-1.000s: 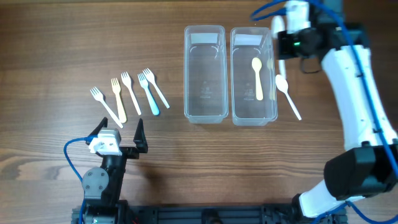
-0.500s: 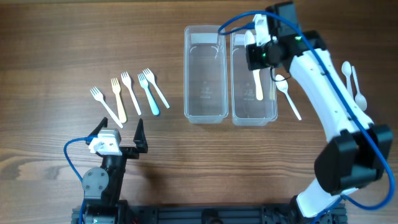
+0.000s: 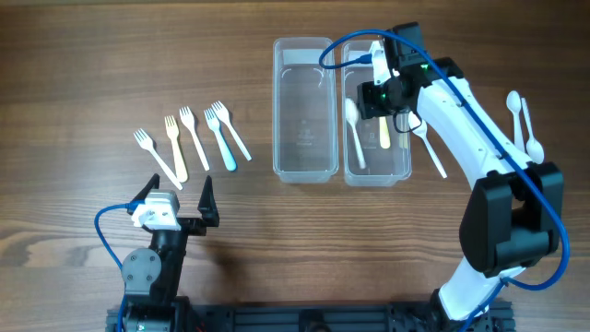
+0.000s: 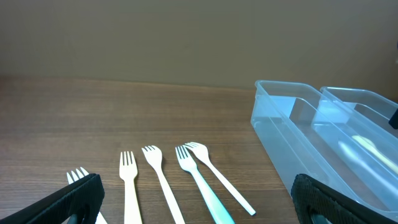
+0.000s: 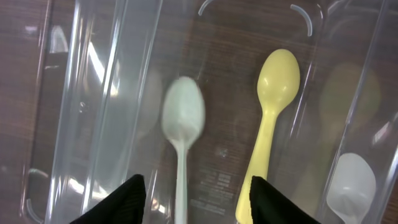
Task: Pack container
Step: 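Place the white spoon into the right container and release, then grasp the next white spoon with the right gripper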
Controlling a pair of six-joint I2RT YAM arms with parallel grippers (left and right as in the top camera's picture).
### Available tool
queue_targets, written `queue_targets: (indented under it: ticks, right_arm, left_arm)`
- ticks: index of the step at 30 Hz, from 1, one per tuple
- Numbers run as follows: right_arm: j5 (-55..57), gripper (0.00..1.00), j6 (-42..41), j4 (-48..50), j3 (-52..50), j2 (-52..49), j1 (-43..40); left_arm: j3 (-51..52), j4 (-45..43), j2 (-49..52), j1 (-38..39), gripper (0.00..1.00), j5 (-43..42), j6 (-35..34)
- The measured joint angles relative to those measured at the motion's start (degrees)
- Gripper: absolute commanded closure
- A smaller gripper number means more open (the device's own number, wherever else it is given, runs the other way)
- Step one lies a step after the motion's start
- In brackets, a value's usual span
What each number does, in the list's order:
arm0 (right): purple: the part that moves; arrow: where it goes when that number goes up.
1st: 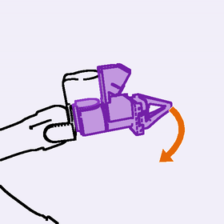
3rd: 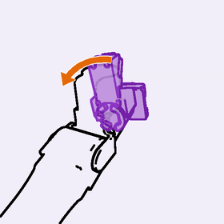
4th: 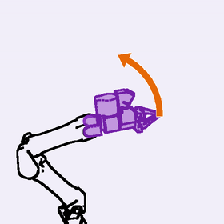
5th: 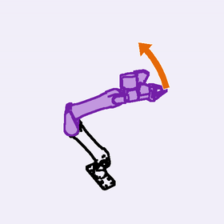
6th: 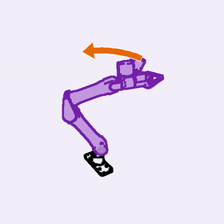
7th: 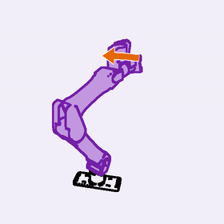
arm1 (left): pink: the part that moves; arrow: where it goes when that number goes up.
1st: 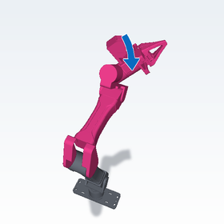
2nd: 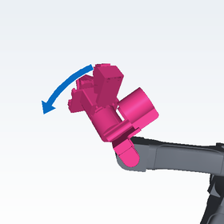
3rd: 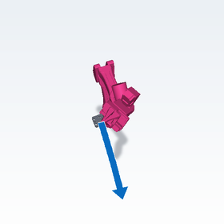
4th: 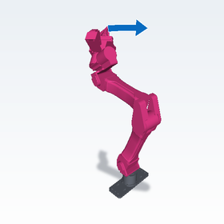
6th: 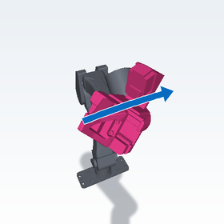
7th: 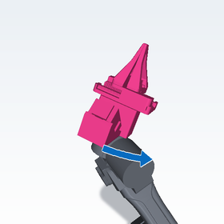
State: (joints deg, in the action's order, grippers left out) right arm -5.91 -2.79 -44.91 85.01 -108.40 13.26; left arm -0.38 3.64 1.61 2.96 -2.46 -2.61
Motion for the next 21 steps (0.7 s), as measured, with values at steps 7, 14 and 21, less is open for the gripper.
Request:
queue_targets:
  ticks: [7,14,21]
  right_arm:
    - [6.47,0.49,0.57,-8.26,6.14,2.08,-0.92]
    - [10.34,0.48,7.34,-13.88,7.85,8.48,-6.25]
    - [10.73,0.49,13.57,-11.37,4.0,8.5,-11.85]
  left_arm:
    - [0.0,-0.02,0.0,0.0,0.0,0.0,0.02]
    - [0.0,0.0,0.0,0.0,0.0,0.0,0.0]
    - [0.0,0.0,0.0,0.0,0.0,0.0,0.0]
